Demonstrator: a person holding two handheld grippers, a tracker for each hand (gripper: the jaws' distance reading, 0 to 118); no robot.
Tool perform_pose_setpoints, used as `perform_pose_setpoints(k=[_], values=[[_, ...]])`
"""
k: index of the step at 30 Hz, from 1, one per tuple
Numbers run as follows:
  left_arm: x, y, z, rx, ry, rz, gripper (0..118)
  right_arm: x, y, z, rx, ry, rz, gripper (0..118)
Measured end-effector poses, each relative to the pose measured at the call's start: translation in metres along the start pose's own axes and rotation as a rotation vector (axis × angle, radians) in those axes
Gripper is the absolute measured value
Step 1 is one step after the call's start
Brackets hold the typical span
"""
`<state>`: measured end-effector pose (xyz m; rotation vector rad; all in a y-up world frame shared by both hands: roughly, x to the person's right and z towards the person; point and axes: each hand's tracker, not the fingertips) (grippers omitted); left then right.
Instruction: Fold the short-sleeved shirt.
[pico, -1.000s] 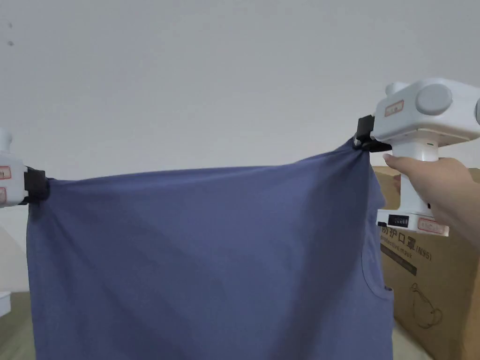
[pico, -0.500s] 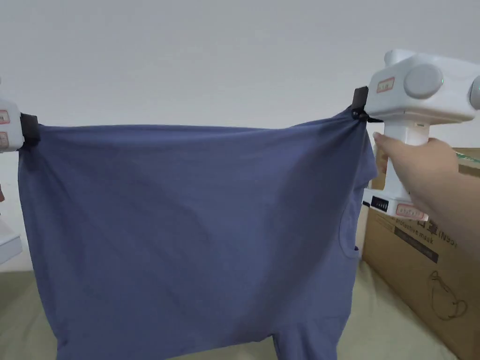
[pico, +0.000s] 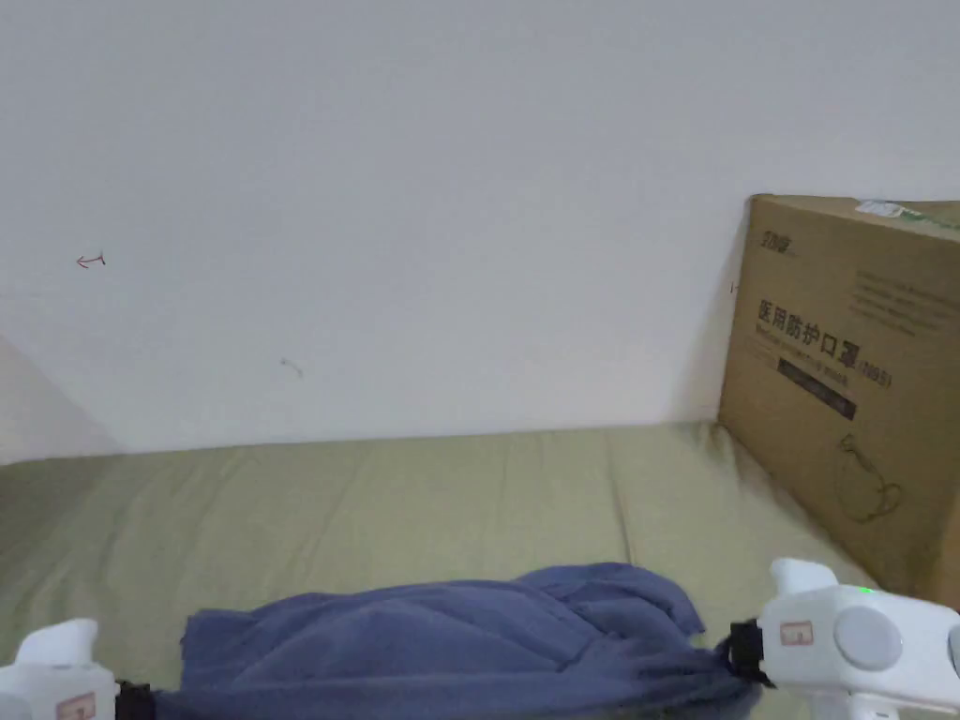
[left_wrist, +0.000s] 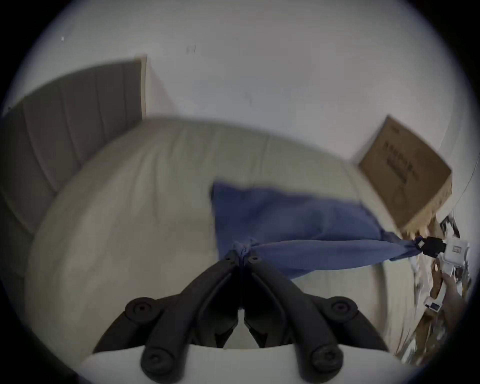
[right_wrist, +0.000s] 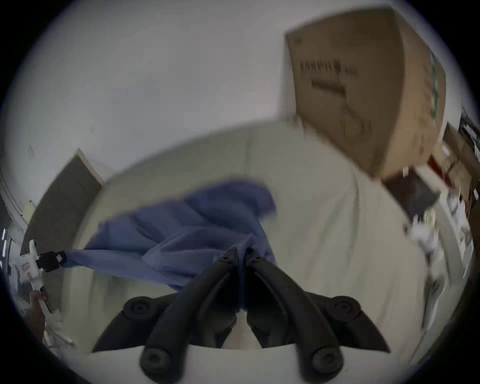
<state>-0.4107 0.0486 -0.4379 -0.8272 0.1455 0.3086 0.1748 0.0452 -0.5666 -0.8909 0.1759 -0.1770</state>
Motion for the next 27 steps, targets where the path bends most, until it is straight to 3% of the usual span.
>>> perform_pose_setpoints(k=[7, 12, 15, 20, 23, 24, 25, 26, 27], values=[[-0.03, -0.111, 0.044, -0.124, -0.029, -0.122, 0, 0.063, -0.128, 0.05, -0.175, 0.069, -0.029, 3], [-0.039, -0.161, 0.095, -0.175, -0.048, -0.148, 0, 0.076, -0.189, 0.099, -0.234, 0.067, -0.014, 3], [-0.044, -0.188, 0.117, -0.194, -0.047, -0.16, 0, 0.082, -0.211, 0.12, -0.262, 0.087, -0.067, 3], [-0.049, -0.216, 0.134, -0.23, -0.038, -0.169, 0, 0.081, -0.232, 0.142, -0.278, 0.092, -0.023, 3], [-0.047, -0.222, 0.14, -0.229, -0.031, -0.163, 1, 0.086, -0.236, 0.147, -0.275, 0.124, -0.125, 4], [-0.047, -0.222, 0.143, -0.218, -0.032, -0.161, 4, 0.087, -0.235, 0.148, -0.267, 0.119, -0.152, 7], [-0.046, -0.222, 0.144, -0.214, -0.032, -0.152, 16, 0.087, -0.234, 0.149, -0.269, 0.108, -0.159, 23], [-0.047, -0.221, 0.146, -0.218, -0.03, -0.141, 55, 0.086, -0.233, 0.151, -0.277, 0.067, -0.161, 67], [-0.048, -0.221, 0.147, -0.226, -0.034, -0.125, 89, 0.086, -0.233, 0.152, -0.294, 0.031, -0.143, 94]])
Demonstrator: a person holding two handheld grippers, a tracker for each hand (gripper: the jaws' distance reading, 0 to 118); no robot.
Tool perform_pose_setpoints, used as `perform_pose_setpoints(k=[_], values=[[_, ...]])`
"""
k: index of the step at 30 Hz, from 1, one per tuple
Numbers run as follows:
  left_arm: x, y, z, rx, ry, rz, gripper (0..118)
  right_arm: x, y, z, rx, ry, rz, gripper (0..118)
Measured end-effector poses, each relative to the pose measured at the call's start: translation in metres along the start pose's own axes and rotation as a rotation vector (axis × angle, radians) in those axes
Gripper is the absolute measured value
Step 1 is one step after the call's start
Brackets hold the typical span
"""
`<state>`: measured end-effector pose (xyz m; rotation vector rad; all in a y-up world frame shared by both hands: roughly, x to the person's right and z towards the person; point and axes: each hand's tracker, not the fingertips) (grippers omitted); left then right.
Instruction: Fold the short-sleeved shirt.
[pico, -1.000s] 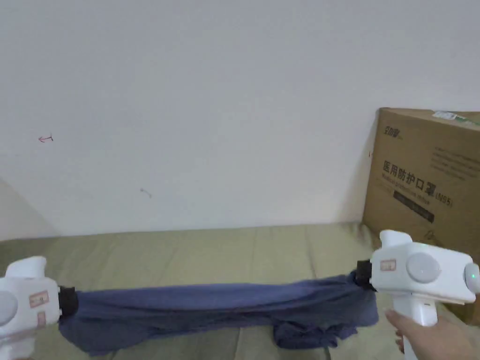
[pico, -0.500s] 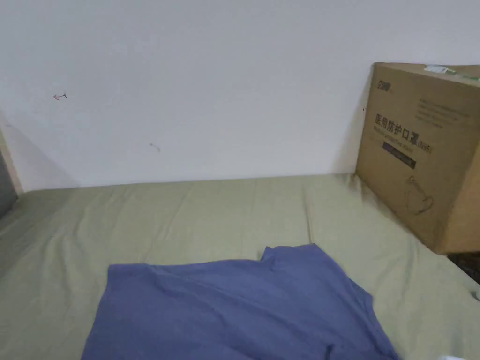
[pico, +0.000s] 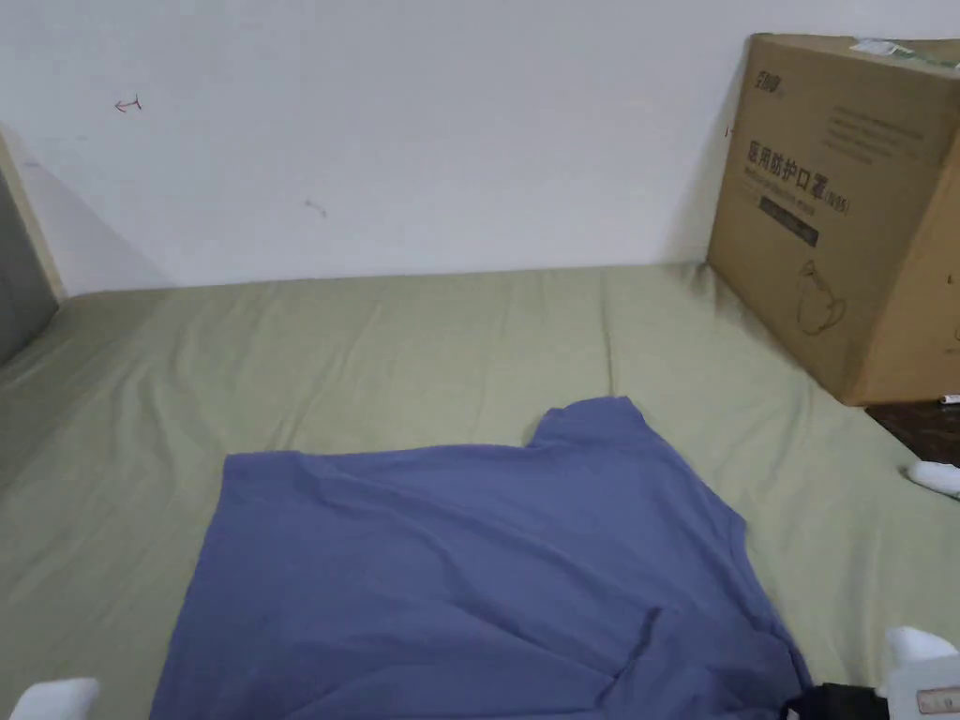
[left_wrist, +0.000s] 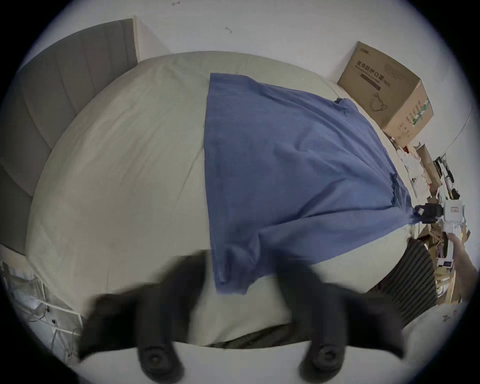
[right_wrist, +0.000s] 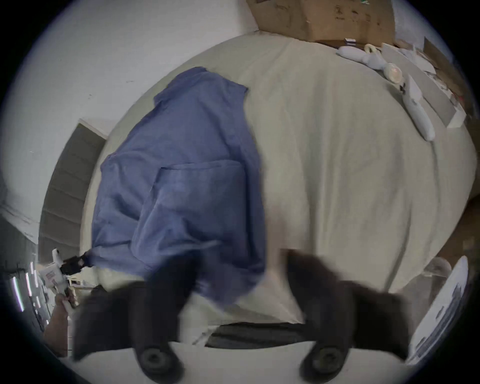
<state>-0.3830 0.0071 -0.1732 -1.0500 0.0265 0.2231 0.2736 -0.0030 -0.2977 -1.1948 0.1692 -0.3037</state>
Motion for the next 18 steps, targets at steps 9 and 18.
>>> perform_pose_setpoints(k=[9, 18], values=[[0.051, 0.024, 0.078, 0.287, -0.134, 0.047, 107, -0.069, 0.001, 0.08, 0.341, 0.071, 0.193, 100], [0.137, 0.028, 0.141, 0.937, -0.07, -0.065, 67, -0.162, -0.029, 0.125, 1.012, 0.061, 0.353, 20]])
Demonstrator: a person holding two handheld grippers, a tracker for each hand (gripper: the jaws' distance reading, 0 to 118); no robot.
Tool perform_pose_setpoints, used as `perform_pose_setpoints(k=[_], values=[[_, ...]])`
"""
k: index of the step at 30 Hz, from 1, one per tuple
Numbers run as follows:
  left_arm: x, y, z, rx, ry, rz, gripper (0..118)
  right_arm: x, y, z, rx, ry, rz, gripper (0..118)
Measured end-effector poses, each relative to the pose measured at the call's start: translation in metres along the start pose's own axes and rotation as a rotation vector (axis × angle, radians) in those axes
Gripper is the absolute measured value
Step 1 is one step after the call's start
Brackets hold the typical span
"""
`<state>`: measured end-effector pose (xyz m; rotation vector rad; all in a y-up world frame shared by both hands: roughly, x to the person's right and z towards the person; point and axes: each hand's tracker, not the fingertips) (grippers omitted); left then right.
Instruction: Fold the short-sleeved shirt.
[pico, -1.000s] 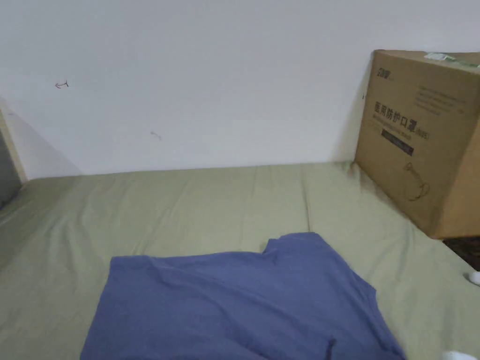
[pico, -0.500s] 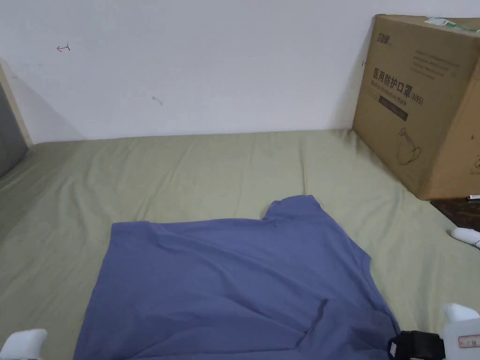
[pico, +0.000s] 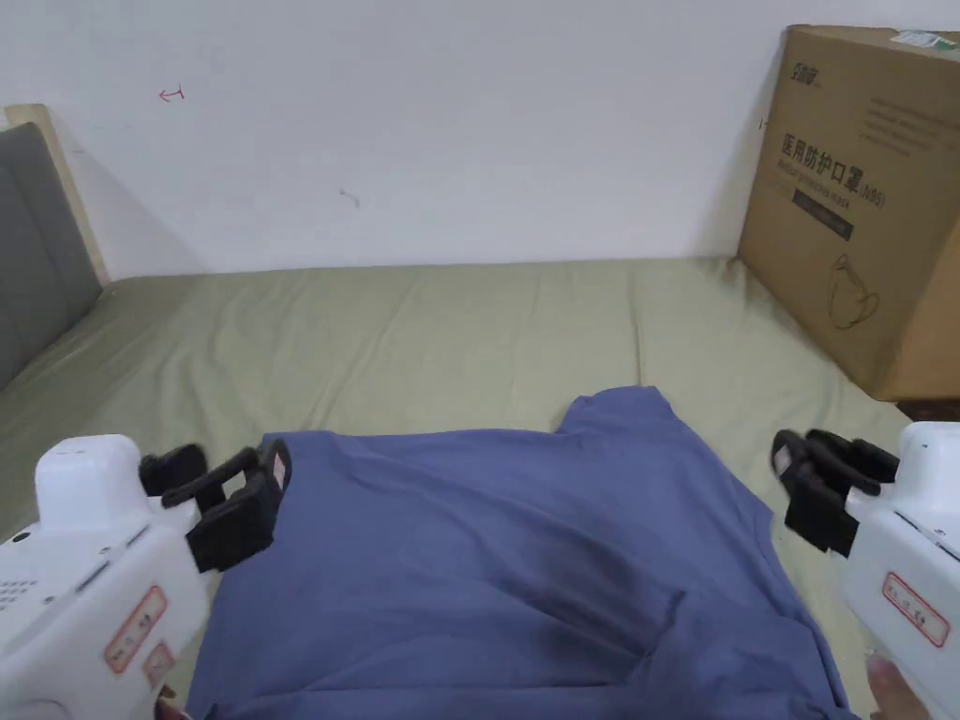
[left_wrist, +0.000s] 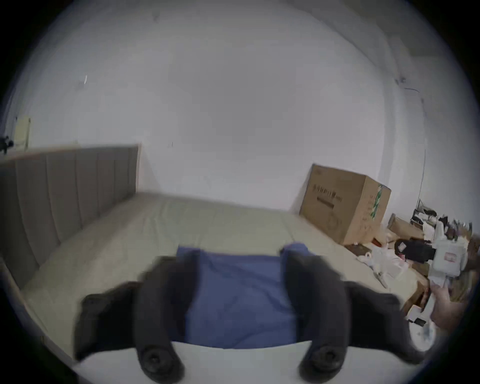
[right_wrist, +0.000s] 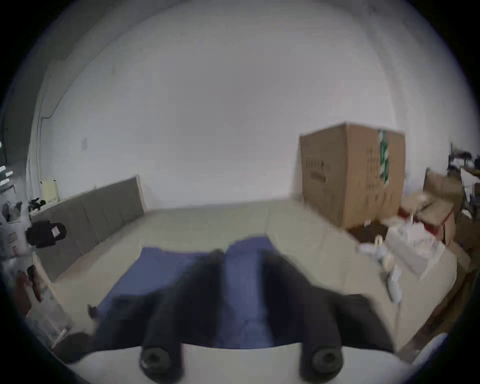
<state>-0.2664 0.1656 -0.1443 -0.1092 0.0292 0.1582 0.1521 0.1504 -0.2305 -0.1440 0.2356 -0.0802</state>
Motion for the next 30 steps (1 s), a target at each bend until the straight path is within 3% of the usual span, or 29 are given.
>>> perform_pose_setpoints(k=[1, 2, 3, 4, 5, 10, 13, 15, 17, 20, 21, 22, 23, 24, 30], values=[[0.008, 0.0, 0.001, 0.018, 0.012, -0.026, 41, -0.004, 0.001, 0.001, 0.027, -0.01, -0.007, 5], [0.003, -0.004, -0.003, 0.034, 0.047, -0.047, 5, -0.004, 0.002, 0.0, 0.043, 0.014, -0.038, 4], [0.008, -0.006, -0.001, 0.065, 0.087, -0.058, 1, -0.004, 0.004, -0.002, 0.05, 0.027, -0.063, 2], [0.008, -0.007, 0.0, 0.067, 0.062, -0.033, 0, -0.006, 0.005, -0.003, 0.059, 0.022, -0.073, 0], [0.005, -0.007, -0.002, 0.067, 0.027, 0.015, 0, -0.007, 0.007, -0.003, 0.07, -0.044, -0.035, 0], [-0.003, -0.006, -0.014, 0.047, 0.088, 0.054, 0, -0.004, 0.01, -0.004, 0.075, -0.062, 0.015, 0], [-0.01, 0.003, -0.023, 0.017, 0.118, -0.001, 0, -0.003, 0.016, -0.009, 0.069, -0.046, -0.008, 0], [-0.02, 0.013, -0.041, -0.175, 0.088, -0.059, 0, 0.0, 0.029, -0.022, 0.02, 0.0, -0.053, 0], [-0.044, 0.012, -0.062, -0.461, 0.076, -0.055, 0, 0.004, 0.028, -0.025, -0.052, 0.016, -0.05, 0], [-0.09, -0.02, -0.089, -0.915, 0.066, 0.101, 0, 0.011, 0.015, -0.026, -0.075, 0.03, -0.018, 0], [-0.103, -0.039, -0.089, -1.012, 0.072, 0.131, 4, 0.012, 0.01, -0.023, -0.101, 0.039, -0.008, 0], [-0.108, -0.053, -0.087, -1.046, 0.072, 0.093, 28, 0.014, 0.004, -0.021, -0.135, 0.065, -0.014, 0], [-0.117, -0.066, -0.087, -1.069, 0.084, 0.051, 82, 0.019, -0.004, -0.03, -0.193, 0.076, -0.038, 0], [-0.123, -0.079, -0.087, -1.094, 0.127, 0.019, 105, 0.021, -0.01, -0.029, -0.212, 0.07, -0.041, 0], [-0.156, -0.141, -0.087, -1.092, 0.186, 0.089, 103, 0.038, -0.037, -0.028, -0.32, 0.055, -0.077, 0]])
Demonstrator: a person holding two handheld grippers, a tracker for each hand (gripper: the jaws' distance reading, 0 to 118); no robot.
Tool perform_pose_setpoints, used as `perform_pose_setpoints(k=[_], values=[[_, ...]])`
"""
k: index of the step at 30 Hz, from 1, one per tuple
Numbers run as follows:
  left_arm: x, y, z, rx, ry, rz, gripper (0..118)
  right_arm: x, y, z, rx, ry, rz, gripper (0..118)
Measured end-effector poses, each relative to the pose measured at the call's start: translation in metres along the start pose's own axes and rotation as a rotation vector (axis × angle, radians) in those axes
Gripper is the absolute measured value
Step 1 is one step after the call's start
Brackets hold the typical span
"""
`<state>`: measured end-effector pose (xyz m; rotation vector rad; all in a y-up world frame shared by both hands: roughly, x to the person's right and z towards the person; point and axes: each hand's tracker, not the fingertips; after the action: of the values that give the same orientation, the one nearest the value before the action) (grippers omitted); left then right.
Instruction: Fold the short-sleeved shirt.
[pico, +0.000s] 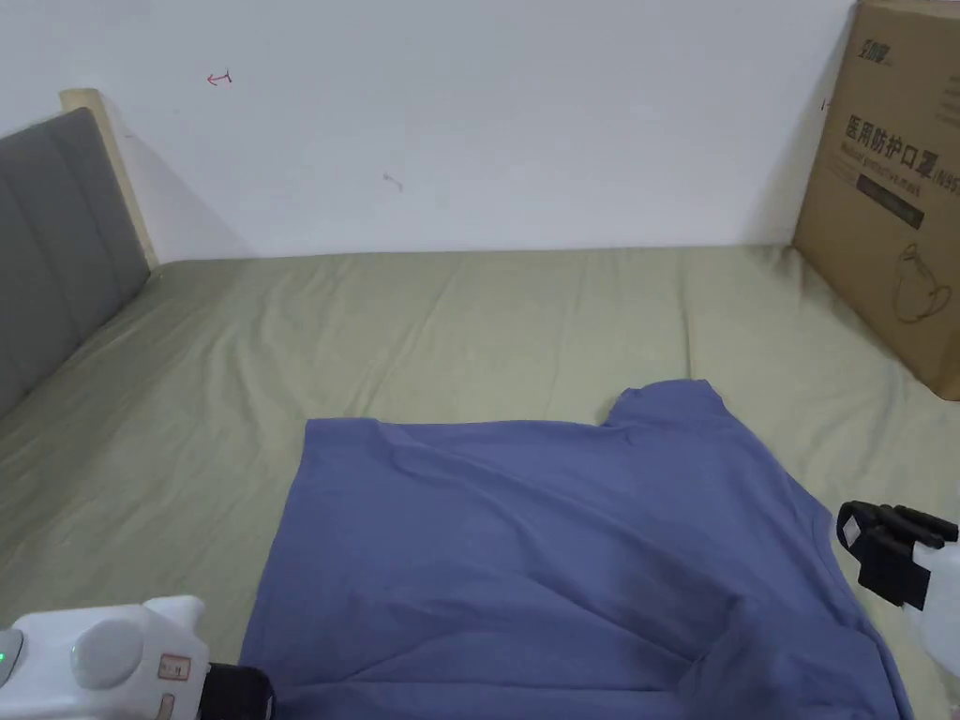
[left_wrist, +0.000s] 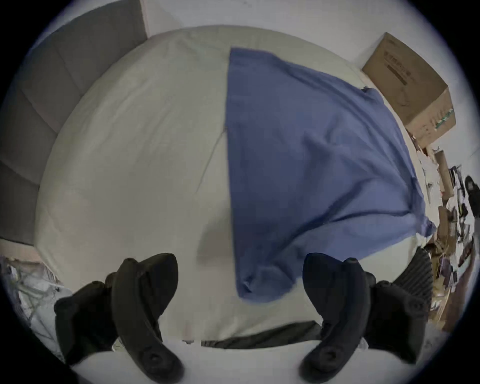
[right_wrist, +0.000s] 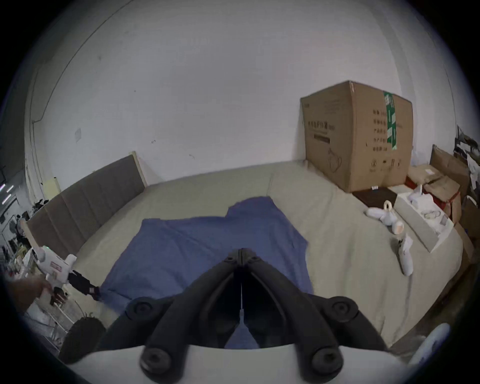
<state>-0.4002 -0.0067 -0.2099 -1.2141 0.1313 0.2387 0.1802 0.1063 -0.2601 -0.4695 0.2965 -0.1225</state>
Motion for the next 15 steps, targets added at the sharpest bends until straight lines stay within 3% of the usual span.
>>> perform_pose_setpoints(k=[2, 5, 6, 7, 8, 10, 11, 12, 13, 14, 15], values=[[0.0, -0.003, -0.012, 0.016, 0.003, 0.006, 100, 0.002, -0.003, 0.0, -0.023, -0.014, 0.003, 0], [0.016, -0.014, -0.011, 0.06, 0.043, -0.047, 82, 0.01, -0.006, -0.002, -0.053, -0.044, 0.024, 0], [0.021, -0.016, -0.005, 0.086, 0.032, -0.066, 69, 0.014, -0.007, -0.002, -0.063, -0.045, 0.025, 0], [0.024, -0.016, 0.0, 0.103, -0.004, -0.074, 46, 0.018, -0.008, -0.002, -0.074, -0.045, 0.022, 0], [0.029, -0.017, 0.003, 0.114, -0.105, -0.063, 3, 0.024, -0.01, -0.003, -0.094, -0.04, 0.01, 0], [0.043, -0.021, 0.012, 0.144, -0.202, -0.039, 3, 0.034, -0.012, -0.006, -0.135, -0.04, -0.009, 0], [0.045, -0.02, 0.016, 0.132, -0.125, -0.07, 3, 0.039, -0.014, -0.011, -0.181, -0.063, -0.008, 0], [0.048, -0.02, 0.019, 0.15, -0.098, -0.089, 3, 0.046, -0.015, -0.018, -0.248, -0.08, -0.014, 10], [0.049, -0.019, 0.023, 0.175, -0.055, -0.094, 3, 0.053, -0.018, -0.027, -0.313, -0.087, -0.025, 44], [0.047, -0.019, 0.027, 0.188, -0.036, -0.076, 3, 0.06, -0.023, -0.038, -0.412, -0.115, -0.035, 92], [0.043, -0.018, 0.029, 0.188, -0.04, -0.031, 3, 0.067, -0.032, -0.049, -0.511, -0.12, -0.037, 97]])
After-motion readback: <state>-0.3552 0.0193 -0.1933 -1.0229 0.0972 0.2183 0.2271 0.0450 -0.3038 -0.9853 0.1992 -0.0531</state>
